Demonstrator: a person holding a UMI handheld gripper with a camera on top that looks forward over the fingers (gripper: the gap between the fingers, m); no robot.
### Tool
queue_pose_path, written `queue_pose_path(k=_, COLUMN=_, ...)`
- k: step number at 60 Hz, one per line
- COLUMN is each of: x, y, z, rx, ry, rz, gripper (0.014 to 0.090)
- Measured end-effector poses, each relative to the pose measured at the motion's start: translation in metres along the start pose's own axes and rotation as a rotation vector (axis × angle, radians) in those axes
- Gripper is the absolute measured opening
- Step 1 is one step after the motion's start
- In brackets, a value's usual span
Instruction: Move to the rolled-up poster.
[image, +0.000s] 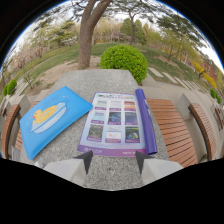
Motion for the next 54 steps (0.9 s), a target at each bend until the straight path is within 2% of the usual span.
queue_pose_path(k=23, x=0.000, y=-0.016, z=0.068, rx=-0.015, ry=-0.013, rz=0.004, gripper=0.0844)
queue_pose_path(k=54, x=0.000, y=-0.012, z=0.076, rx=-0.029, ry=-0.010, rz=0.015, gripper=0.0845)
